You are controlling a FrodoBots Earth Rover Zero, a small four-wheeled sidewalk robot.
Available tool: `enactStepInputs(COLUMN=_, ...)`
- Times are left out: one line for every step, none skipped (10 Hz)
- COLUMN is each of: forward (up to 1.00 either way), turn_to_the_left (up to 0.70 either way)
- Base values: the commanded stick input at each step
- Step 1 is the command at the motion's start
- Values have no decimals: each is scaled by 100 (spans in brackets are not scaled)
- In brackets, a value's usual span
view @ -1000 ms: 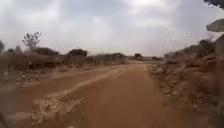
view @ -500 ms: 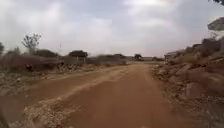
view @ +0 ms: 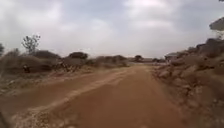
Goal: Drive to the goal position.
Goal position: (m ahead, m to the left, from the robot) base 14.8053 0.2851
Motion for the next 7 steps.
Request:
enactStepInputs(forward=50, turn_to_the_left=-50)
enactStepInputs(forward=50, turn_to_the_left=0)
enactStepInputs(forward=50, turn_to_the_left=0)
enactStepInputs(forward=50, turn_to_the_left=0)
enactStepInputs(forward=50, turn_to_the_left=0)
enactStepInputs(forward=50, turn_to_the_left=0)
enactStepInputs(forward=50, turn_to_the_left=0)
